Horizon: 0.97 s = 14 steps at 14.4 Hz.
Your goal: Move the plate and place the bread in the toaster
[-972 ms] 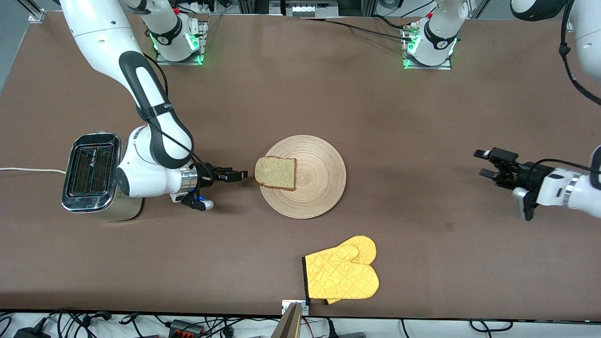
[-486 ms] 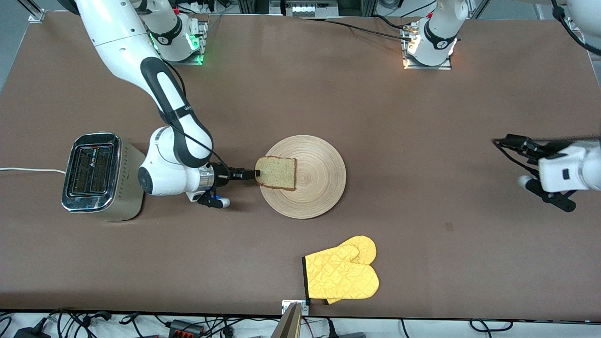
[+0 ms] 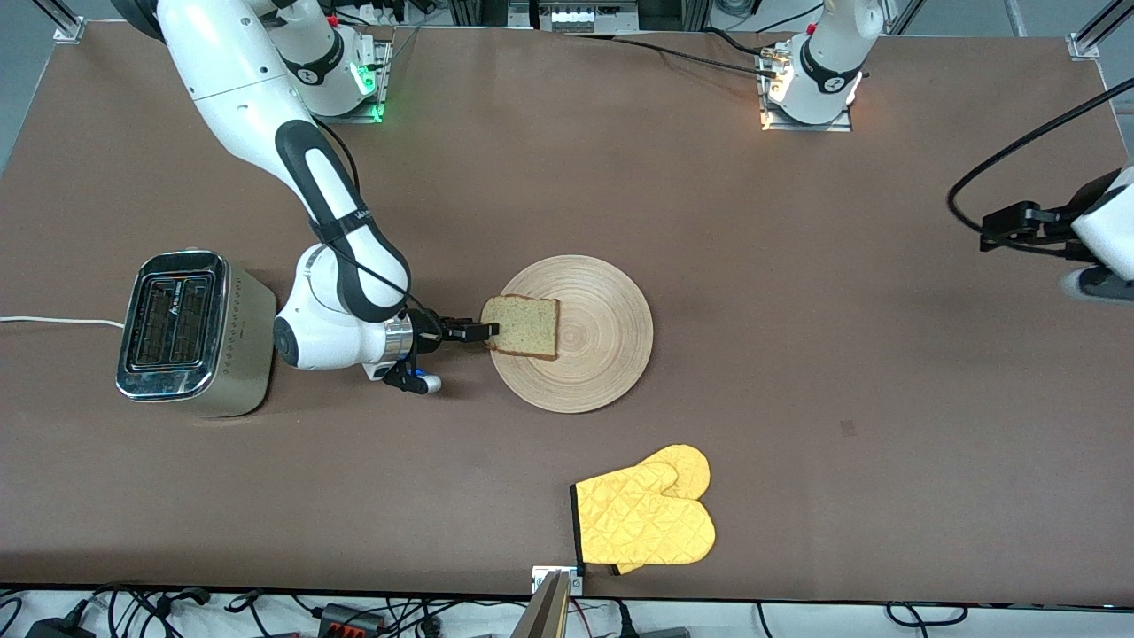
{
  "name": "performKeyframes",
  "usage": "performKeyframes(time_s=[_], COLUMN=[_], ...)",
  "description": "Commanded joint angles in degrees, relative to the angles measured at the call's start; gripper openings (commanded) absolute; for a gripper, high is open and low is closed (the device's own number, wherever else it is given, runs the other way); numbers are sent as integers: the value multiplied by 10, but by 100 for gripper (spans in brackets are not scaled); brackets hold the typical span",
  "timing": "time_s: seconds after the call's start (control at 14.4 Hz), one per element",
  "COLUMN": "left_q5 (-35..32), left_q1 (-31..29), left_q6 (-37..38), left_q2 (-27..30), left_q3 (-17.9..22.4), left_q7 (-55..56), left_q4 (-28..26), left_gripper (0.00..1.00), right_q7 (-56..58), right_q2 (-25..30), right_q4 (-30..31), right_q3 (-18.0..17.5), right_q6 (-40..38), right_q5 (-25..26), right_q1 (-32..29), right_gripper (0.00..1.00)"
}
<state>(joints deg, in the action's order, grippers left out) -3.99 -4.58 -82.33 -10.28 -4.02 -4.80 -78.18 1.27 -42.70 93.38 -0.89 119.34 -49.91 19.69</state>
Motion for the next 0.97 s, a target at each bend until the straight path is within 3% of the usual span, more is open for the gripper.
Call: performKeyframes(time_s=[0.0,0.14,0.56,0.9], left_q5=[18,18,18,18], left_q1=[27,30,25,24], left_q6=[-133,-135,-79,-69], left_q2=[122,127,124,124], left_q3=[57,64,60,58], left_q7=[17,15,-6,-6], left_q4=[-182,-181,-170,-165], left_gripper=[100,100,100,100], right_q7=[13,12,11,6], right_q2=[-5,-4,1,26], right_q4=[-9,-9,-20,-58], right_q3=[0,-1,-1,6], right_q6=[3,2,-3,-67], right_q5=[-15,-15,-15,-5], right_q1=[3,3,3,-1], right_gripper=[40,26,0,0])
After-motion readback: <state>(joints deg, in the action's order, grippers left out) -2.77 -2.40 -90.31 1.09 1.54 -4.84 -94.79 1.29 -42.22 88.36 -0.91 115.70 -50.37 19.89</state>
